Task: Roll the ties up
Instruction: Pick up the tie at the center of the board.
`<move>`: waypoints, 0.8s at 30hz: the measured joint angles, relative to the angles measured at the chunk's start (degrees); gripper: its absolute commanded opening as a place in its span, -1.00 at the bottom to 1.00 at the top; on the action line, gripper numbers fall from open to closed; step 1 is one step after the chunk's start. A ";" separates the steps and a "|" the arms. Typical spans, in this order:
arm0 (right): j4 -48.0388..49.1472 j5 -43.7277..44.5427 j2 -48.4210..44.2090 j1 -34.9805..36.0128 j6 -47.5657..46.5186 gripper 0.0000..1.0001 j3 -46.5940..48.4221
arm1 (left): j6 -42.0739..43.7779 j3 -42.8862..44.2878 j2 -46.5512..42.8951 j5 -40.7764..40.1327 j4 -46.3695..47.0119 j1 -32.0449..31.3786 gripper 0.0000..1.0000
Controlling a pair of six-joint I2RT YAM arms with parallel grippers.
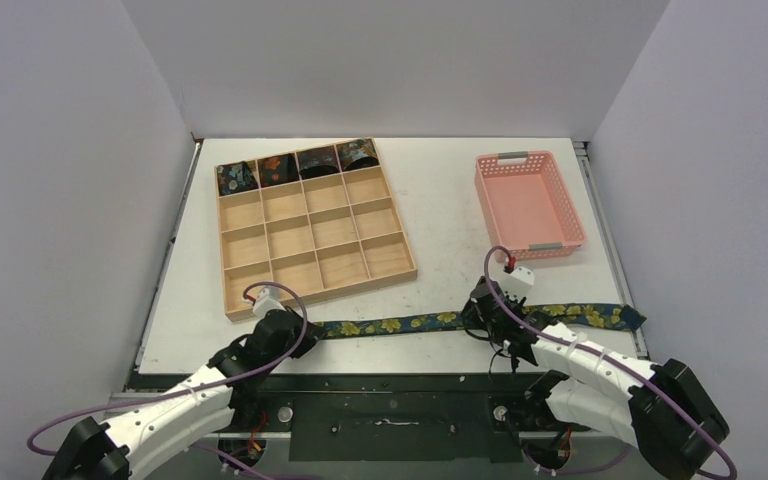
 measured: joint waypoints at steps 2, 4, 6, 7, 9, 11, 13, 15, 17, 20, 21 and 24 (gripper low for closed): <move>-0.17 -0.11 -0.79 -1.20 0.74 0.18 -0.24 | 0.46 -0.13 2.01 1.36 2.60 0.00 -1.00; -0.72 -0.17 -1.22 -2.54 1.33 0.21 -0.26 | 0.85 -0.37 4.07 2.60 5.68 -0.07 -1.00; -1.07 -0.22 -1.60 -4.17 1.81 0.24 -0.26 | 1.27 -0.66 5.84 3.74 8.50 -0.28 -1.00; -1.40 -0.26 -1.86 -5.07 2.03 0.25 -0.26 | 1.40 -0.83 6.58 4.11 9.75 -0.46 -1.00; -2.80 -0.22 -2.99 -6.91 2.14 0.27 -0.24 | 1.62 -1.22 7.82 4.72 12.33 -0.87 -1.00; -4.66 0.11 -4.11 -8.63 1.88 0.29 -0.07 | 1.77 -1.55 8.61 4.92 14.19 -1.27 -1.00; -7.30 0.94 -5.68 -9.35 1.11 0.31 0.70 | 2.01 -1.70 9.31 4.92 15.63 -1.97 -1.00; -10.29 2.23 -7.74 -9.86 -0.31 0.31 2.86 | 2.38 -1.86 10.16 4.79 17.00 -2.97 -1.00; -11.39 2.49 -9.07 -9.90 -2.40 0.30 5.44 | 2.80 -1.86 11.45 4.44 18.62 -4.24 -1.00; -11.21 -0.17 -9.22 -9.79 -6.51 0.28 9.62 | 2.99 -1.84 14.47 3.72 21.84 -6.43 -1.00; -10.51 -1.64 -9.03 -9.46 -7.58 0.28 10.51 | 3.02 -1.75 15.67 3.43 22.97 -7.19 -1.00; -7.82 -5.31 -8.04 -4.59 -9.68 0.27 11.06 | 3.04 -0.61 19.15 2.62 25.51 -9.38 -1.00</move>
